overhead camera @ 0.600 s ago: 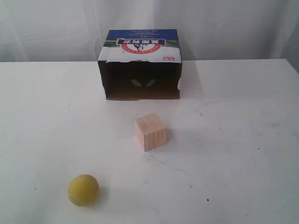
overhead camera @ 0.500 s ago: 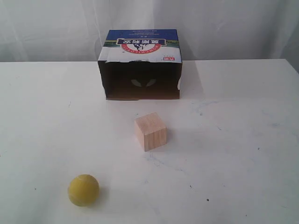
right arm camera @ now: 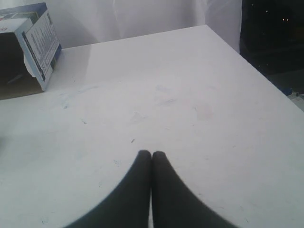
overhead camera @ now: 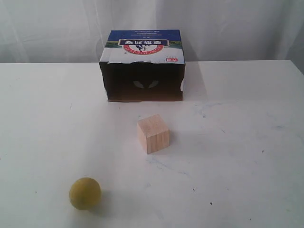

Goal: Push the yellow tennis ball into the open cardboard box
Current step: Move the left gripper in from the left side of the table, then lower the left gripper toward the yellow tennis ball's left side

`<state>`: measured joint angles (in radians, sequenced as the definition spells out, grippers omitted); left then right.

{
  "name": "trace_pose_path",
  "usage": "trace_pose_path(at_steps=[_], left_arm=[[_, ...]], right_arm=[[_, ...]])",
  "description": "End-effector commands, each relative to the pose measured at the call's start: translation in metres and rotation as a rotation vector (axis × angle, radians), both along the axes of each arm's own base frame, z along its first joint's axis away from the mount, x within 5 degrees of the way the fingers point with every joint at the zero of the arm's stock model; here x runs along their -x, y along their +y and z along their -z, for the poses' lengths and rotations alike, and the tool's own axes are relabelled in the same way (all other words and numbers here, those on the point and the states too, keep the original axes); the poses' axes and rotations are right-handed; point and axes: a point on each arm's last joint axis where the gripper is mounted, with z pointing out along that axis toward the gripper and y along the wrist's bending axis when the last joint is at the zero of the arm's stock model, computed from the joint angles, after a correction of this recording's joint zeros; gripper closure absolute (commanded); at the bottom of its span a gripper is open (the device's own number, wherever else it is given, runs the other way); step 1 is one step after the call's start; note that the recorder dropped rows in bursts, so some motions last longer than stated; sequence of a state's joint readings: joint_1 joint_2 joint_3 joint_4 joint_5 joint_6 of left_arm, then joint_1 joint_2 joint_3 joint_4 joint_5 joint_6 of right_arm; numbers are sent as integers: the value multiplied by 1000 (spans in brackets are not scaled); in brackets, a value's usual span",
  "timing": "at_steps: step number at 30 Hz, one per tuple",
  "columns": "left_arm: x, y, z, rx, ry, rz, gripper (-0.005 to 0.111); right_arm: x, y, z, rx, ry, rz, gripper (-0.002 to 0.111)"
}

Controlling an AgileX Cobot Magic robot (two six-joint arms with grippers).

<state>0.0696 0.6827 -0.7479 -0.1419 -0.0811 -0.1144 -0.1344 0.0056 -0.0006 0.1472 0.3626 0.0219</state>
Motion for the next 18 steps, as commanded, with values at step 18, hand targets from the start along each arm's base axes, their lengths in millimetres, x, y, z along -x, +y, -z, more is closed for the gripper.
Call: trace_pose_path(at_steps=[18], left_arm=[[-97, -71, 85, 88, 514, 1077, 107]], right_arm=[[0, 0, -1, 3, -14, 7, 108]])
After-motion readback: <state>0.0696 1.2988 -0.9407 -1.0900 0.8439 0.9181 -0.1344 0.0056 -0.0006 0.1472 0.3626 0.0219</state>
